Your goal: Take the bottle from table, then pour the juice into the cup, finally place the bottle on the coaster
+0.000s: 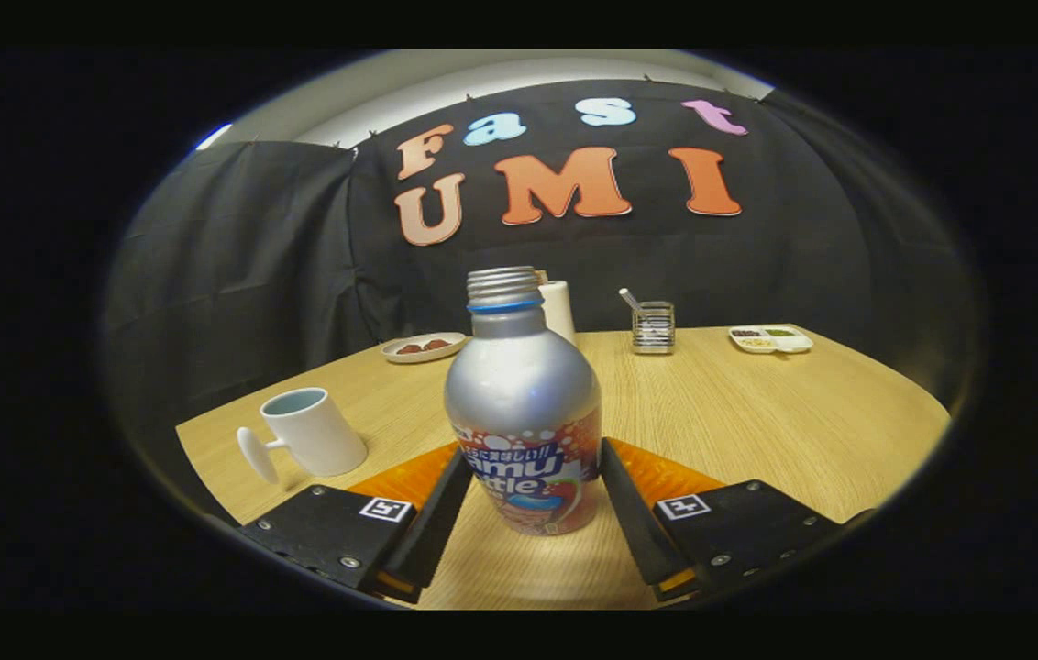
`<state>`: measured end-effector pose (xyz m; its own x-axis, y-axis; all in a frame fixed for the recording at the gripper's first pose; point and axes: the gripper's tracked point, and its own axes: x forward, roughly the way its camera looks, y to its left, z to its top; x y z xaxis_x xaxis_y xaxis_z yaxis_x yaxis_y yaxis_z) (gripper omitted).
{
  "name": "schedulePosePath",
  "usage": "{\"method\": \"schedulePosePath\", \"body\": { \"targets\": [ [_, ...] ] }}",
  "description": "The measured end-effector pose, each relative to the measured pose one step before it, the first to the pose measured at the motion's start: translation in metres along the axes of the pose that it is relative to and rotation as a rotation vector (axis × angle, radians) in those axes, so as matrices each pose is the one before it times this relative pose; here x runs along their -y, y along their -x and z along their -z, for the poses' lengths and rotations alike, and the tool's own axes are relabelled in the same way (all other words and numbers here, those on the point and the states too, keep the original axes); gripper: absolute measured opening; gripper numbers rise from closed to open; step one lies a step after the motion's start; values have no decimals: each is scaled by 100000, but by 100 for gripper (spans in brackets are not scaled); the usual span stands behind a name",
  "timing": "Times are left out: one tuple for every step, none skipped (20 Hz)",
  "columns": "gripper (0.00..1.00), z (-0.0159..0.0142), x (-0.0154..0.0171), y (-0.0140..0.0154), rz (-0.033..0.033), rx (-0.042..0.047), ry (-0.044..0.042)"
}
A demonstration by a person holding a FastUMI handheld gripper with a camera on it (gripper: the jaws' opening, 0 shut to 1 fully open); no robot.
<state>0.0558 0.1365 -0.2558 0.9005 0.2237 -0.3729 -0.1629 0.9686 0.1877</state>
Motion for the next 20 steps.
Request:
{"method": "schedulePosePath", "body": {
  "targets": [
    [80, 40, 130, -60, 1093, -576, 698],
    [80, -67, 19, 45, 477, -562, 1002],
    [78, -19, -95, -36, 514, -883, 1415],
    [78, -206, 4, -33, 519, -859, 1906],
    [78, -360, 225, -3, 1272, 50, 2026],
    [78, -492, 178, 33, 906, 173, 2589],
    [78, -562, -38, 168, 529, 497, 3158],
    [78, -576, 36, 96, 890, 42, 4178],
    [78, -395, 256, 76, 1277, -177, 3925],
    [78, -380, 169, -84, 902, -95, 4099],
    [78, -437, -31, 101, 844, 135, 4117],
    [78, -364, -32, 7, 910, 13, 4372],
    [78, -208, 238, -43, 1462, -118, 4474],
    [78, -322, 186, 24, 1579, -159, 4500],
    [78, -270, 10, -30, 1036, -114, 3794],
    [78, -268, -28, -76, 676, -114, 3414],
    [78, -238, -125, -59, 557, -268, 3314],
    [78, -296, -80, 3, 607, -174, 3207],
    [78, -359, -84, -99, 421, -229, 3344],
    [78, -265, 33, -115, 695, -400, 3451]
  ]
}}
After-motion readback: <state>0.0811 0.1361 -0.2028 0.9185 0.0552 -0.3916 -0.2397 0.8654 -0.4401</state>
